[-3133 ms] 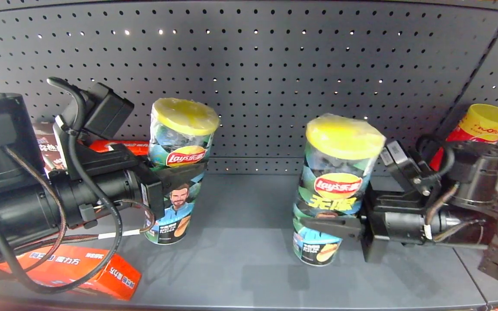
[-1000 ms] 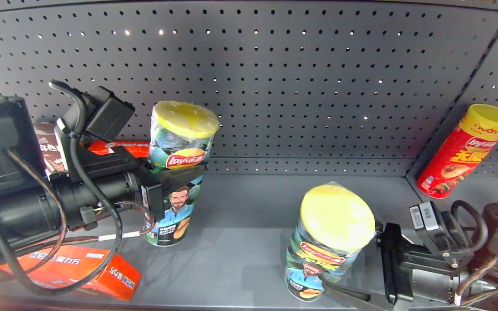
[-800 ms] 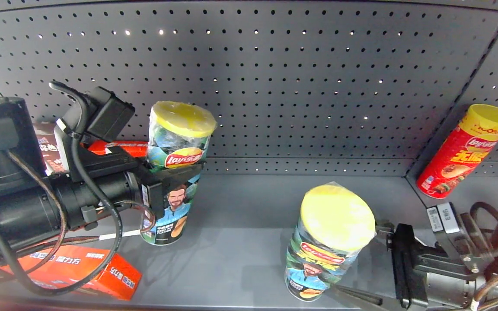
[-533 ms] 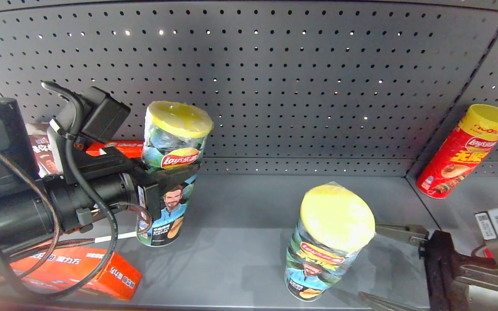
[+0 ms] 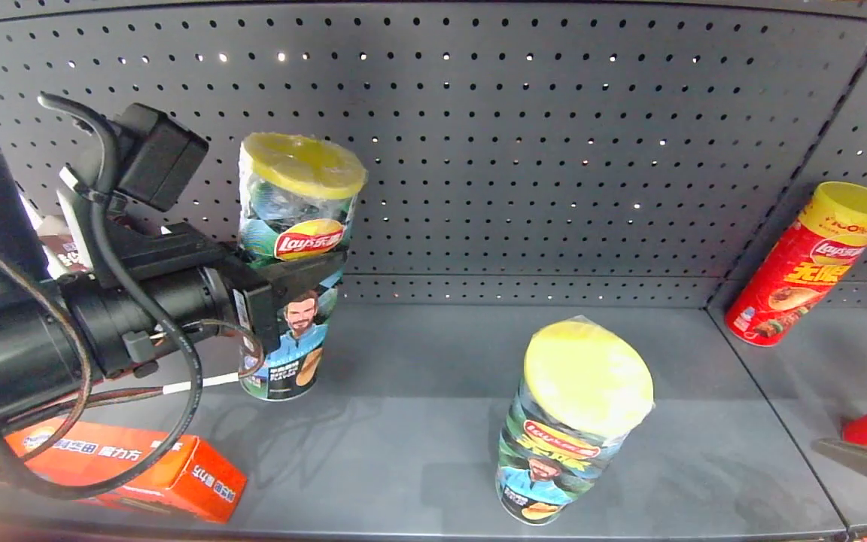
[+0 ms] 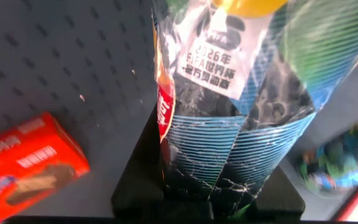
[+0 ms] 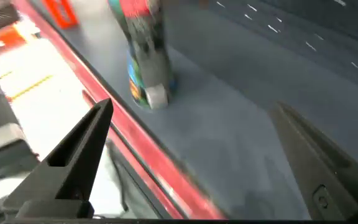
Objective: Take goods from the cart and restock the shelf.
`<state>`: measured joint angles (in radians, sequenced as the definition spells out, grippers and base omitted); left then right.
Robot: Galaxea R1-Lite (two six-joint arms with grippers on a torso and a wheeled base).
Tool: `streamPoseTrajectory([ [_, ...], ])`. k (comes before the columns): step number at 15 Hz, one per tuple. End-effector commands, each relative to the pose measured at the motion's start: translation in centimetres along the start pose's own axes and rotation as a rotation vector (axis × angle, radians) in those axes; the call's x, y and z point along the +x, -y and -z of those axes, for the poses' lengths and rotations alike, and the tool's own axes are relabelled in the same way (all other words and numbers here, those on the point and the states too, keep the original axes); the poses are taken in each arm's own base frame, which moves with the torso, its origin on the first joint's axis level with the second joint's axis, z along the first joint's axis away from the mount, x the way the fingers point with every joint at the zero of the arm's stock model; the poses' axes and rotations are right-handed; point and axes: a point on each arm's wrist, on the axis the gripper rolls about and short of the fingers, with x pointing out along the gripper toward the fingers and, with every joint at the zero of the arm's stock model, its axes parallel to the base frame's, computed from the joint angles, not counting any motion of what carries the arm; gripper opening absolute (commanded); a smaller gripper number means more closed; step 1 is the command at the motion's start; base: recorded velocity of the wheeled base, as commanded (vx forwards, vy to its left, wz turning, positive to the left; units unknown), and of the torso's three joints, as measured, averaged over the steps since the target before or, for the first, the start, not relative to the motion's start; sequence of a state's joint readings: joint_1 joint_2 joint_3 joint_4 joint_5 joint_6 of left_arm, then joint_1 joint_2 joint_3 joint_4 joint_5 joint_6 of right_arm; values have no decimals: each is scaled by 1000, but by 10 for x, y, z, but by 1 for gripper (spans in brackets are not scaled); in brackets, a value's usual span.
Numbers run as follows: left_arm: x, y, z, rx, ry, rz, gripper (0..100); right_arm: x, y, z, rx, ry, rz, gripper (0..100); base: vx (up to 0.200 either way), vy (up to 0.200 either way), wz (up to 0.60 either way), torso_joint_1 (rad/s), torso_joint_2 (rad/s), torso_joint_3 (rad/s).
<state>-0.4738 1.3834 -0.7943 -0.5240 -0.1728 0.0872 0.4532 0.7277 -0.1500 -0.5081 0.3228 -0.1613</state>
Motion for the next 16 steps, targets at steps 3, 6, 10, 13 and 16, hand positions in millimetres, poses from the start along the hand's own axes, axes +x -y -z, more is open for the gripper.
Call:
streamPoseTrajectory([
  [3,19,15,-8,-7,7,55,0,-72,-27,39,-8,36,280,100,0,0,0,0,0,0],
  [6,51,17,3,4,-21,42,0,-83,-37,56,42,46,393,100,0,0,0,0,0,0],
  [10,88,13,8,27,27,109,0,-81,-37,79,42,20,445,100,0,0,0,0,0,0],
  [13,105,12,7,26,56,143,0,-81,-37,79,43,17,438,100,0,0,0,0,0,0],
  [16,125,11,12,25,50,147,0,-81,-37,79,44,18,435,100,0,0,0,0,0,0],
])
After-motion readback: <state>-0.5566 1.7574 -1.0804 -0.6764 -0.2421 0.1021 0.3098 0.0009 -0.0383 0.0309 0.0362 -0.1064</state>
